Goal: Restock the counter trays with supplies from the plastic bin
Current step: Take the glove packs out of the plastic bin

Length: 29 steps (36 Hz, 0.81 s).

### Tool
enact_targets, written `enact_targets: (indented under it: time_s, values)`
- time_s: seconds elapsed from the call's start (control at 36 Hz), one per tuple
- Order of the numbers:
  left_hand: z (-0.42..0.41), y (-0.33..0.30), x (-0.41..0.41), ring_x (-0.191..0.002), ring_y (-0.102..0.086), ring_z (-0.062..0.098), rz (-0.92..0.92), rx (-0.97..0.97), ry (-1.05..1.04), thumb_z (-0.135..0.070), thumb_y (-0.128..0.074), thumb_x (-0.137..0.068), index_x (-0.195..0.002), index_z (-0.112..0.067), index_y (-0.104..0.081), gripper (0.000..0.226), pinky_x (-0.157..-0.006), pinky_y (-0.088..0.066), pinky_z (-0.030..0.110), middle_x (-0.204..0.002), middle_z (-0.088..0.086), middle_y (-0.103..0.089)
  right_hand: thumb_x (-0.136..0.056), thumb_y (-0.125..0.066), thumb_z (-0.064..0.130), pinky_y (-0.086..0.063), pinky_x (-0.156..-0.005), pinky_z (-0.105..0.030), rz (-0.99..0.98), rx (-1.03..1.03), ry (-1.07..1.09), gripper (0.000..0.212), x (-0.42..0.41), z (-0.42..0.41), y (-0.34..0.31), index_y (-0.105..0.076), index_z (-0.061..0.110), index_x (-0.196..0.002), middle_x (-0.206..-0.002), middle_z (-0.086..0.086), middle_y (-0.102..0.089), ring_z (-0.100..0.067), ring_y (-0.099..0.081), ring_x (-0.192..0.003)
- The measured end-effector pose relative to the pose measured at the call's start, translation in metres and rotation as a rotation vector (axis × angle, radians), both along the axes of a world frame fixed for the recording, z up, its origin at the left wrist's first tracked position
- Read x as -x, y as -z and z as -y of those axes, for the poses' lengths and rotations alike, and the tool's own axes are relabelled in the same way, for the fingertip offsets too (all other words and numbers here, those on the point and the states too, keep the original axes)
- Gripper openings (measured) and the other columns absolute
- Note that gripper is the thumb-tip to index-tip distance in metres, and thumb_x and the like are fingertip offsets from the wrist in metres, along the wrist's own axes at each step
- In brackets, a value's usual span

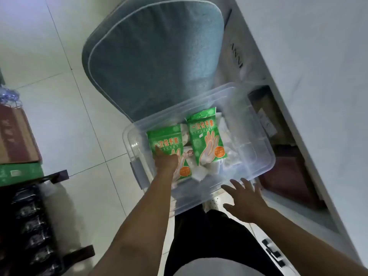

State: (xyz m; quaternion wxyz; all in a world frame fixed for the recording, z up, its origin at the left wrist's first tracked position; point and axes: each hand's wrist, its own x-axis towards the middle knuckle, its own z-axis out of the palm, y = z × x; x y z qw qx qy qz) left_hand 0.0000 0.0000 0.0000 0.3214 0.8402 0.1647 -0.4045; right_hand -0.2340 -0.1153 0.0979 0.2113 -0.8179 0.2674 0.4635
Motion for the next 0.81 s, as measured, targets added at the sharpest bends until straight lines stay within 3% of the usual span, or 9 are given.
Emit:
enact_targets:
  time_s: [0.06, 0.14, 0.36, 0.53, 0.61, 0.67, 0.72, 0.81]
  values:
    - [0.007, 0.003, -0.009, -0.142, -0.034, 0.038, 0.05, -0.04, -0.015, -0.027, -0.065, -0.085, -0.158, -0.018, -0.012, 0.09, -0.116, -0.033, 0.053, -0.159, 0.014, -0.027, -0.09, -0.041, 0.061, -0.003, -0.116, -0.06, 0.001, 0.002, -0.009, 0.066, -0.002, 0.001, 0.001, -0.02, 0.044, -0.15, -0.164, 0.004, -0.012, -0.033, 0.001, -0.15]
    - [0.015, 0.012, -0.021, -0.141, -0.035, 0.039, -0.026, -0.063, -0.1, -0.03, -0.07, -0.083, -0.158, -0.018, -0.009, 0.097, -0.115, -0.034, 0.052, -0.158, 0.015, -0.028, -0.091, -0.04, 0.06, -0.003, -0.116, -0.061, 0.009, -0.003, 0.032, 0.062, -0.001, 0.002, 0.002, -0.022, 0.045, -0.149, -0.164, 0.005, -0.013, -0.03, 0.001, -0.151]
    - [0.025, 0.03, -0.021, -0.146, -0.022, 0.041, -0.117, -0.191, 0.007, -0.045, -0.077, -0.078, -0.158, -0.026, 0.005, 0.116, -0.116, -0.028, 0.056, -0.162, 0.02, -0.01, -0.093, -0.043, 0.054, -0.002, -0.117, -0.057, 0.043, -0.021, 0.136, 0.059, 0.004, 0.008, 0.0, -0.024, 0.045, -0.149, -0.163, 0.013, -0.012, -0.018, 0.002, -0.151]
    - [0.026, 0.034, -0.022, -0.132, -0.04, 0.045, -0.056, -0.239, -0.035, -0.039, -0.089, -0.064, -0.156, -0.032, -0.003, 0.126, -0.105, -0.043, 0.059, -0.146, 0.024, -0.031, -0.093, -0.043, 0.055, -0.003, -0.117, -0.057, 0.045, -0.039, 0.136, 0.061, 0.005, 0.011, 0.001, -0.023, 0.045, -0.149, -0.164, 0.011, -0.011, -0.018, 0.004, -0.151]
    - [0.025, 0.031, -0.015, -0.128, -0.046, 0.045, 0.053, -0.233, -0.064, -0.026, -0.083, -0.075, -0.155, -0.031, -0.011, 0.108, -0.101, -0.046, 0.059, -0.142, 0.024, -0.038, -0.093, -0.046, 0.053, -0.003, -0.117, -0.057, 0.046, -0.05, 0.152, 0.061, 0.004, 0.011, -0.003, -0.024, 0.044, -0.149, -0.164, 0.011, -0.01, -0.017, 0.004, -0.151]
    - [0.023, 0.028, -0.01, -0.118, -0.055, 0.044, 0.145, -0.202, -0.067, -0.019, -0.07, -0.086, -0.149, -0.022, -0.032, 0.073, -0.094, -0.05, 0.053, -0.135, 0.022, -0.047, -0.093, -0.047, 0.051, -0.003, -0.117, -0.056, 0.039, -0.057, 0.181, 0.061, 0.002, 0.011, -0.007, -0.025, 0.043, -0.149, -0.164, 0.01, -0.01, -0.017, 0.002, -0.151]
    - [0.02, 0.025, -0.006, -0.106, -0.063, 0.04, 0.198, -0.161, -0.019, -0.015, -0.057, -0.091, -0.128, -0.012, -0.058, 0.036, -0.085, -0.053, 0.046, -0.123, 0.02, -0.058, -0.093, -0.046, 0.051, -0.006, -0.118, -0.054, 0.039, -0.057, 0.206, 0.059, -0.001, 0.01, -0.012, -0.027, 0.041, -0.149, -0.164, 0.008, -0.014, -0.018, -0.007, -0.151]
    - [0.014, 0.017, 0.0, -0.1, -0.064, 0.037, 0.23, -0.087, 0.048, -0.009, -0.053, -0.091, -0.113, -0.008, -0.069, 0.026, -0.081, -0.053, 0.042, -0.112, 0.018, -0.064, -0.093, -0.047, 0.049, -0.019, -0.118, -0.045, 0.084, -0.075, 0.282, 0.057, -0.005, 0.012, -0.023, -0.033, 0.038, -0.148, -0.158, 0.008, -0.033, -0.017, -0.025, -0.146]
